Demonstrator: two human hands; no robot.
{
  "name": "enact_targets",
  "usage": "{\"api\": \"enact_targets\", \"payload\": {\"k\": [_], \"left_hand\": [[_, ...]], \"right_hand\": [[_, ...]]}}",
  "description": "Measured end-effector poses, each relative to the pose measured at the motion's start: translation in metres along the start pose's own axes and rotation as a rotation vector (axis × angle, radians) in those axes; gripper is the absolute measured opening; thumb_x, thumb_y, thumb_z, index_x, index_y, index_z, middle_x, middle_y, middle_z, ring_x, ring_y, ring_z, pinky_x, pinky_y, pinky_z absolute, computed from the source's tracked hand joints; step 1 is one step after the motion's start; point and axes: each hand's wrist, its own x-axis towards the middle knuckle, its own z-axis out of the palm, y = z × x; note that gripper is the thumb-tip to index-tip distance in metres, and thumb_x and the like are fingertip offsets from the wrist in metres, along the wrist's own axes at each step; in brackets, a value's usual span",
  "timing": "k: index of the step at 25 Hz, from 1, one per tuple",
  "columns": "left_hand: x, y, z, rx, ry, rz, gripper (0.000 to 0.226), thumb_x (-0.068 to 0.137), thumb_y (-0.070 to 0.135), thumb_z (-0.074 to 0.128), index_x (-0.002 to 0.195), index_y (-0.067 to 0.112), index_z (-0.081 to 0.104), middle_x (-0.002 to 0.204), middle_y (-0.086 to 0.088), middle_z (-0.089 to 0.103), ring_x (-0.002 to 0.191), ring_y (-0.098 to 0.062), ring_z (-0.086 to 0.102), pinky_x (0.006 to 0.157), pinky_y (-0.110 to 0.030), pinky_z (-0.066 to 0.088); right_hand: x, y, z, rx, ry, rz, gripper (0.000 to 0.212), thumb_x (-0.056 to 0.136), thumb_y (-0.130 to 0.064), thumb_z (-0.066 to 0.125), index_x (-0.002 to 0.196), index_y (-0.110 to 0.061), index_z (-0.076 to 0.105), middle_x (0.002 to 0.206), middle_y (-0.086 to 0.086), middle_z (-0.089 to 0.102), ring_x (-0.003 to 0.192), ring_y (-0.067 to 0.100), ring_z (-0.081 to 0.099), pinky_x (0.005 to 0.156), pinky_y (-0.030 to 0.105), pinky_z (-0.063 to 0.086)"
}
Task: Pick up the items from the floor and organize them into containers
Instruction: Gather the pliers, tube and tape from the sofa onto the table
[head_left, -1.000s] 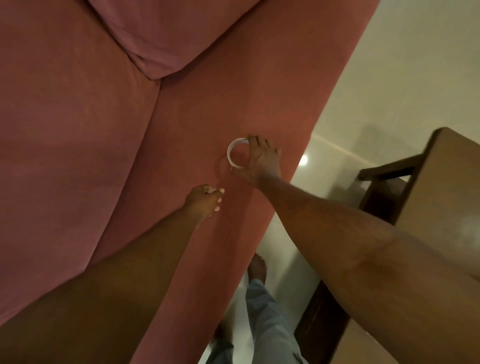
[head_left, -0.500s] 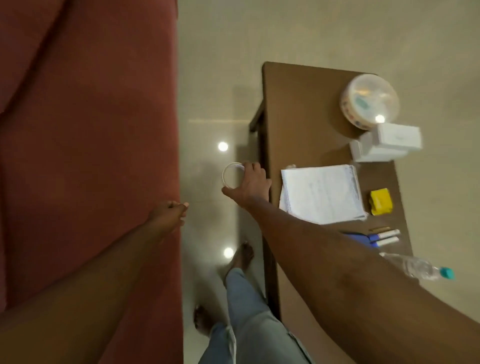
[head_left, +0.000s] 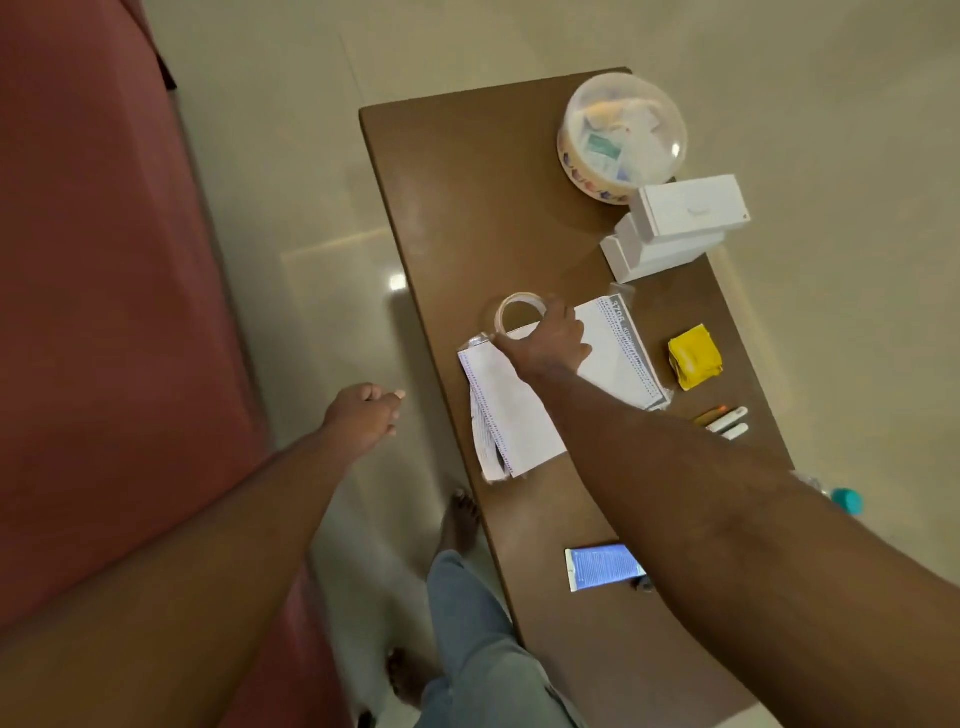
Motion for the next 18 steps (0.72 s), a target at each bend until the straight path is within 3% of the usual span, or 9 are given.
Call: {"api": "enact_targets", "payload": {"k": [5,9,12,18], "left_hand": [[0.042,0.042,0.043,0.12,-0.031,0.001,0.017,0.092,0.028,0.067,0.084,0.016,0.058,0.089,-0.003,0.069,0.068,-0.021,0.064,0.054,-0.023,0.039],[0.063,0.064,0.07,0.16,-0.039,0.031,0.027,0.095,0.032,0.066,0.104,0.006,0.064,0.099,-0.005,0.073,0.071,-0.018,0.066,0.059,-0.024,0.044],[0.071,0.066,0.077,0.197,-0.036,0.017,0.029,0.094,0.033,0.067,0.109,0.008,0.066,0.101,-0.005,0.074,0.072,-0.017,0.068,0.063,-0.025,0.047],[0.066,0.058,0.076,0.218,-0.006,0.007,0.027,0.095,0.03,0.066,0.108,0.006,0.067,0.102,-0.007,0.074,0.072,-0.016,0.067,0.054,-0.022,0.044]], "right_hand": [[0.074,0.01,0.003,-0.007,0.052,-0.052,0.09,0.067,-0.068,0.076,0.138,-0.021,0.047,0.139,0.003,0.051,0.13,0.027,0.044,0.1,0.049,0.037],[0.108,0.011,0.011,-0.125,0.067,-0.098,0.088,0.066,-0.072,0.075,0.134,-0.023,0.05,0.134,0.001,0.053,0.127,0.025,0.046,0.101,0.046,0.032],[0.117,0.015,0.018,-0.091,0.05,-0.073,0.09,0.064,-0.071,0.078,0.135,-0.025,0.048,0.135,-0.001,0.053,0.127,0.023,0.047,0.1,0.045,0.032],[0.113,0.023,0.02,-0.063,0.066,-0.096,0.1,0.061,-0.071,0.08,0.141,-0.025,0.043,0.138,-0.001,0.052,0.129,0.024,0.048,0.1,0.045,0.034]]}}
